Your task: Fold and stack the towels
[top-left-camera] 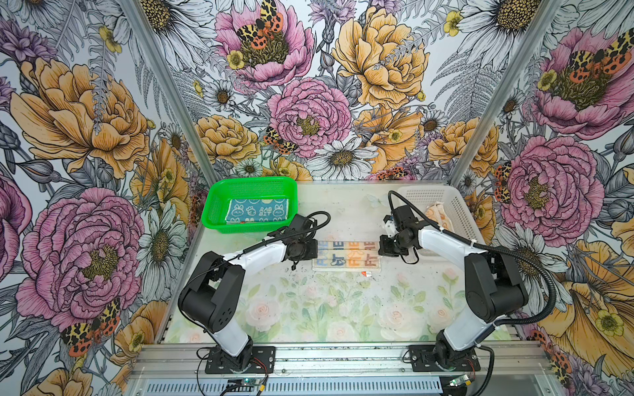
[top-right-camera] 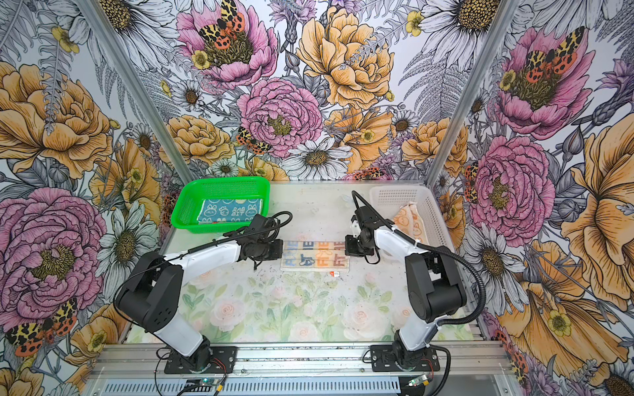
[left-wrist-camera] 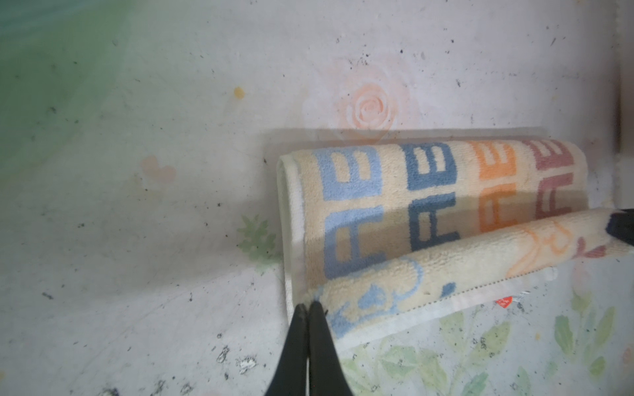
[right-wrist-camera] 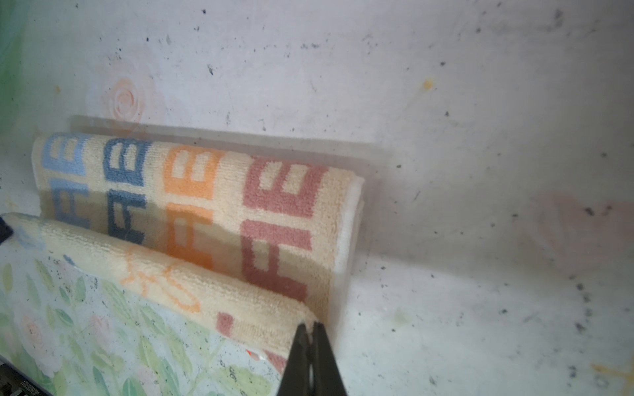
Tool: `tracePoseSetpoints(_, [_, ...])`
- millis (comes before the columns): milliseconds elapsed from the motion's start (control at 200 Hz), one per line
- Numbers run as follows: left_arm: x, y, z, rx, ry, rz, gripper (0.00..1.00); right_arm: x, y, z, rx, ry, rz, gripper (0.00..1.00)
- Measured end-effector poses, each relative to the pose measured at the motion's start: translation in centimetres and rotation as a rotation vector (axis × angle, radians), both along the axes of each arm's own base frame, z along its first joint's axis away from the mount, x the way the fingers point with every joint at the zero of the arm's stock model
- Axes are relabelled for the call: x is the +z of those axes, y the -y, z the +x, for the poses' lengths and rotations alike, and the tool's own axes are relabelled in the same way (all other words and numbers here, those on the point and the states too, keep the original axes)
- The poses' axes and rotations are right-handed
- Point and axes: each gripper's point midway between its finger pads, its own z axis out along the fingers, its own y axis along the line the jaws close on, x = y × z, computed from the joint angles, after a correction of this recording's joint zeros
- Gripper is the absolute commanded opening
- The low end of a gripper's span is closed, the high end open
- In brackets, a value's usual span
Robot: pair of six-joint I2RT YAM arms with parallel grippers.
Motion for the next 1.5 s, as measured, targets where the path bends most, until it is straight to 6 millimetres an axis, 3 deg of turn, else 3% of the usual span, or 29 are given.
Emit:
tracePoseSetpoints(455, [-0.8,0.2,-0.8,0.001,-0.022,-0.014,0.00,-1.2,0.2,-1.1,0.002,-0.032,-0.012,0.00])
tracePoseSetpoints(811, [2.4,-0.1,-0.2,0.012,0.041,-0.053,0.00,0.8,0.0,-0.9,0.004,0.023,0.011,0.00])
tracePoseSetpoints(966, [1.6,0.1,-0.3,0.006,0.023,-0.043,0.00,0.6,0.0,-0.9,0.004,0.017,0.009,0.00])
tracePoseSetpoints(1196, [-1.1,0.2,-1.1,0.002,-0.033,-0.015,0.00,-1.3,0.0,-1.0,0.003,-0.032,-0.005,0.00])
tracePoseSetpoints(1351, [-1.3,0.3,-1.2,0.000,-0.036,-0.013,0.00,-1.8,0.0,-1.0,0.003,-0.041,-0.007,0.11])
tracePoseSetpoints(1501, [-1.3,0.5,-1.3,-0.005,-0.035,-0.014,0.19,-1.8,0.1,-0.9,-0.006,-0.040,-0.011,0.27])
